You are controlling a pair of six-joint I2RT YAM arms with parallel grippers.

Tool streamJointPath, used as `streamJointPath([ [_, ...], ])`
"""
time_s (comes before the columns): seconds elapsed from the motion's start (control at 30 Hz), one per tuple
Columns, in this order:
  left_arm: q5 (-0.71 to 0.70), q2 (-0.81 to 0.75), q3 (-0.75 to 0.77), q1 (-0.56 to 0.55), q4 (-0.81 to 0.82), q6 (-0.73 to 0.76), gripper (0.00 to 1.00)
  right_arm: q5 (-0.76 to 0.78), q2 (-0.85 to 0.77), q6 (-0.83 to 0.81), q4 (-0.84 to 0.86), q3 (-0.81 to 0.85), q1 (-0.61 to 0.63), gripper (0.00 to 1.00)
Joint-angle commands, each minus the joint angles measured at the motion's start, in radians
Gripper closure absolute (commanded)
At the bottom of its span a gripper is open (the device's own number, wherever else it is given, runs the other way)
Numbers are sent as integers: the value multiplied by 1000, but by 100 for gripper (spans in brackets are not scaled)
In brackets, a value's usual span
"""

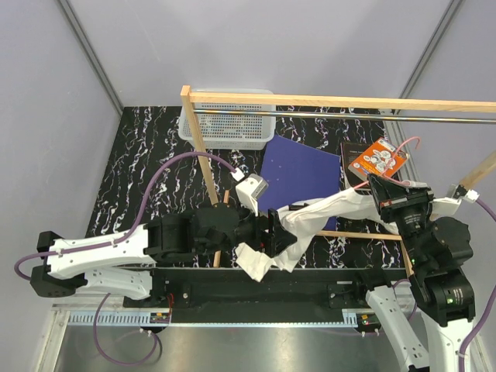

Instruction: Remove the t-shirt from the hanger

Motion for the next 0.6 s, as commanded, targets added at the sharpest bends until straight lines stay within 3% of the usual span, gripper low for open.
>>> streamJointPath([
  [0.0, -12, 5, 0, -5, 29, -22, 21, 3, -26, 23, 31, 47, -2, 100],
  [0.3, -38, -21, -43, -5, 38, -45, 42, 1, -37, 51, 47, 15, -2, 100],
  [0.4, -64, -35, -51, -5, 38, -42, 55, -17, -28, 60, 67, 5, -2, 100],
  [0.43, -79, -41, -51, -5, 37, -40, 66, -17, -29, 62, 71, 3, -2, 100],
  [0.53, -123, -71, -58, -5, 25, -39, 84, -5, -32, 56, 73, -5, -2, 100],
  [0.57, -139, -81, -60, -5, 14, -43, 100, -1, -32, 56, 71, -9, -2, 100],
])
